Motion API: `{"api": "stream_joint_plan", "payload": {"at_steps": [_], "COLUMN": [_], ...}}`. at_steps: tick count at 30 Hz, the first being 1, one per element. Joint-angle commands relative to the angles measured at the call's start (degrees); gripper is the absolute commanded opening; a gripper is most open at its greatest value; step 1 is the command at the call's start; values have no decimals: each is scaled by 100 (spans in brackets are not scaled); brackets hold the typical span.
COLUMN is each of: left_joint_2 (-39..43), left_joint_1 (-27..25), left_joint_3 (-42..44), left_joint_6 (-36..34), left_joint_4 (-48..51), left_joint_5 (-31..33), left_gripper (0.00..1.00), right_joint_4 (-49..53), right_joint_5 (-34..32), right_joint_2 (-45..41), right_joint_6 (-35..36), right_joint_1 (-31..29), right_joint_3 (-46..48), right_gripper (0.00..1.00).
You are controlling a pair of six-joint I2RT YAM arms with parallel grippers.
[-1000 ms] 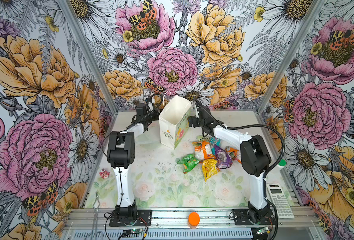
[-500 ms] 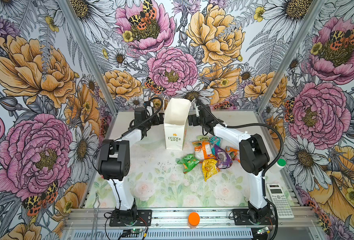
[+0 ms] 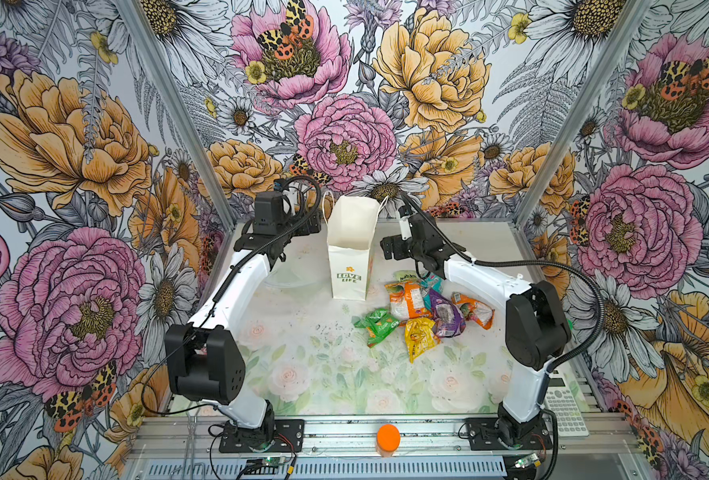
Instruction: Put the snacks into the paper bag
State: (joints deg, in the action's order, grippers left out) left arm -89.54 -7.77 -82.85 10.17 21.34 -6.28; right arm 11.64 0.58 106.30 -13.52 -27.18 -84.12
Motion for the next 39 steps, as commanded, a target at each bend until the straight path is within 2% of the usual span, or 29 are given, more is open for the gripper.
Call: {"api": "stream_joint_plan", "payload": {"at_steps": [1, 6, 9, 17, 21, 39], "left_joint_2": [333, 886, 1114, 1125, 923, -476], "left_joint_1": [-32, -93, -281, -874, -1063, -1020], "left_joint_3": [-107, -98, -146, -381, -418, -1461], "left_joint_6": [-86, 143, 143, 169, 182, 162], "left_joint_4": [916, 1204, 1408, 2039, 2082, 2179], "left_joint_5": [434, 133, 193, 355, 378, 627], "left_gripper": [99, 99, 99, 99, 99, 99], "right_joint_4": [357, 914, 1267, 1411, 1429, 1462], "right_joint_5": [218, 40, -136, -293, -293, -390], "right_joint_2": [-499, -974, -1216, -1727, -1765, -1722], "right_joint_6": [-49, -64, -135, -389, -415, -420], "right_joint_1": [-32, -111, -146, -165, -167, -165], "right_joint_3": [197, 385, 440, 917, 1036, 1065], "right_gripper": [97, 97, 97, 97, 97, 97]}}
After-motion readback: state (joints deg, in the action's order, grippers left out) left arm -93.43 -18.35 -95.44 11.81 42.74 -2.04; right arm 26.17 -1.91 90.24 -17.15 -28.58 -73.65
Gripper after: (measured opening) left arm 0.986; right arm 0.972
